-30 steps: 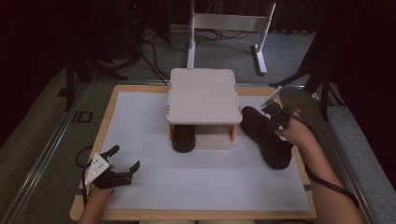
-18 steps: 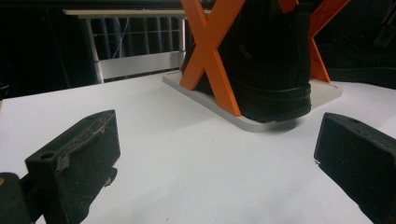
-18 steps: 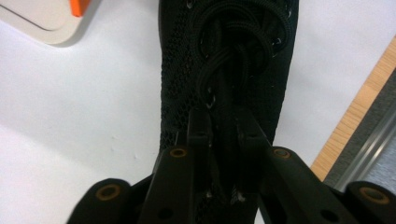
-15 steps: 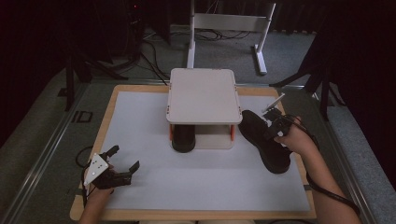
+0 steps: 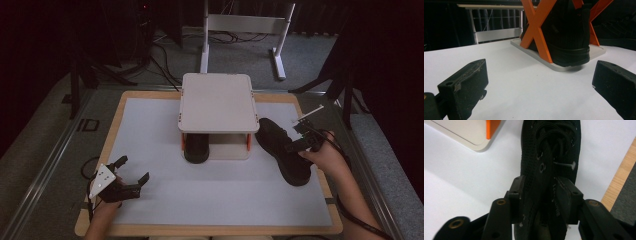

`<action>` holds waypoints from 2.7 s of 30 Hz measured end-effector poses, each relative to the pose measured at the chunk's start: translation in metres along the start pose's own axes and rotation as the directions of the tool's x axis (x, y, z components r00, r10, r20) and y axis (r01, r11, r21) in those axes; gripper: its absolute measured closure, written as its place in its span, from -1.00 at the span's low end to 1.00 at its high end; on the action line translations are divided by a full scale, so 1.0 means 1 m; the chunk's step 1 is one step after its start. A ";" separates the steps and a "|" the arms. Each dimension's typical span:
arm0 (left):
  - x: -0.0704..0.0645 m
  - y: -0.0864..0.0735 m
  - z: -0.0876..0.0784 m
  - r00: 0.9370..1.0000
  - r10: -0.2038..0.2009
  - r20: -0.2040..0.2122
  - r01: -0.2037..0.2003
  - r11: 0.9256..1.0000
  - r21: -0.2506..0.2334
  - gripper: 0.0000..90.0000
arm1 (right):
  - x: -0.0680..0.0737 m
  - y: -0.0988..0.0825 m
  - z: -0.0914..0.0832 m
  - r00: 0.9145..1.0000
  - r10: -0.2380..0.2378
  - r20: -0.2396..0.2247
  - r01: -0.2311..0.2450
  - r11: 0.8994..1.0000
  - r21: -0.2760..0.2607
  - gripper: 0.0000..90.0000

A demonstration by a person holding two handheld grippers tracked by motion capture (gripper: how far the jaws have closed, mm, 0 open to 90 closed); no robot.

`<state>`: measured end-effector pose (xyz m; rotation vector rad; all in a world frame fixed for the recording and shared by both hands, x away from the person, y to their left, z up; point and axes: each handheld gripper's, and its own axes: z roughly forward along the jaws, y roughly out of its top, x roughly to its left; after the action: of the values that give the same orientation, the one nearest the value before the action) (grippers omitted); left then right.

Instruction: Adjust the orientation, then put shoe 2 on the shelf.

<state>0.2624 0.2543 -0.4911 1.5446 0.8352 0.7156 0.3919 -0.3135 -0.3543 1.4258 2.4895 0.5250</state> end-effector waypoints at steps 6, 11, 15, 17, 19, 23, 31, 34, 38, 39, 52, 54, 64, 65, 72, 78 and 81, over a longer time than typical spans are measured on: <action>0.000 0.000 0.000 1.000 -0.002 -0.001 0.002 1.000 -0.001 -0.98 | 0.002 -0.018 -0.010 1.000 0.030 -0.006 -0.030 0.996 -0.089 0.12; 0.000 0.000 0.000 1.000 -0.003 0.001 0.003 1.000 -0.003 -0.98 | 0.002 -0.038 -0.016 0.999 0.051 -0.017 -0.053 0.986 -0.155 0.03; 0.000 0.000 0.000 1.000 -0.002 0.002 0.002 1.000 -0.002 -0.98 | -0.001 -0.054 -0.021 0.997 0.077 -0.030 -0.082 0.973 -0.215 0.02; 0.000 0.000 0.000 1.000 -0.002 0.001 0.003 1.000 -0.002 -0.98 | -0.003 -0.062 -0.023 0.995 0.091 -0.028 -0.095 0.966 -0.241 -0.05; 0.000 0.000 0.000 1.000 -0.003 0.001 0.003 1.000 0.000 -0.98 | -0.006 -0.077 -0.022 0.993 0.115 -0.023 -0.116 0.950 -0.290 -0.11; 0.000 0.000 0.000 1.000 -0.005 0.000 0.005 1.000 -0.001 -0.98 | -0.006 -0.091 -0.018 0.991 0.125 -0.052 -0.135 0.935 -0.329 -0.14; 0.000 0.000 -0.001 1.000 -0.007 0.002 0.007 1.000 -0.003 -0.98 | -0.002 -0.111 0.011 0.989 0.137 -0.060 -0.149 0.897 -0.416 -0.05; 0.001 0.000 -0.001 1.000 -0.010 0.003 0.010 1.000 -0.007 -0.98 | 0.000 -0.117 0.021 0.987 0.150 -0.057 -0.160 0.877 -0.453 0.02; 0.001 0.000 -0.001 1.000 -0.010 0.003 0.010 1.000 -0.006 -0.98 | 0.003 -0.124 0.026 0.987 0.162 -0.022 -0.152 0.854 -0.498 0.06; 0.001 0.000 -0.001 1.000 -0.010 0.004 0.010 1.000 -0.006 -0.98 | 0.003 -0.124 0.026 0.987 0.162 -0.022 -0.152 0.854 -0.498 0.06; 0.001 0.000 -0.001 1.000 -0.019 0.002 0.019 1.000 -0.012 -0.98 | 0.015 -0.145 0.044 0.979 0.201 0.027 -0.140 0.766 -0.628 0.29; 0.000 0.000 -0.001 1.000 -0.017 0.002 0.017 1.000 -0.012 -0.98 | 0.020 -0.147 0.047 0.976 0.207 0.066 -0.119 0.763 -0.636 0.43; 0.001 0.000 -0.001 1.000 -0.025 0.007 0.026 1.000 -0.010 -0.98 | 0.029 -0.139 0.041 0.982 0.173 0.081 -0.085 0.774 -0.627 0.75; 0.001 0.000 -0.001 1.000 -0.025 0.007 0.025 1.000 -0.011 -0.98 | 0.030 -0.138 0.037 0.982 0.173 0.074 -0.086 0.765 -0.638 0.77; 0.001 0.000 -0.001 1.000 -0.025 0.003 0.025 1.000 -0.010 -0.98 | 0.040 -0.133 0.011 0.979 0.194 0.057 -0.101 0.716 -0.691 0.82; 0.001 0.000 -0.001 1.000 -0.028 0.002 0.028 1.000 -0.007 -0.98 | 0.049 -0.134 -0.001 0.978 0.196 0.066 -0.094 0.705 -0.703 0.83; 0.001 0.000 -0.001 1.000 -0.027 0.002 0.027 1.000 -0.007 -0.98 | 0.053 -0.135 -0.007 0.978 0.196 0.074 -0.087 0.701 -0.708 0.83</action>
<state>0.2624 0.2557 -0.4913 1.5247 0.8496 0.6972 0.2567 -0.3316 -0.4043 1.2583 1.7393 1.1995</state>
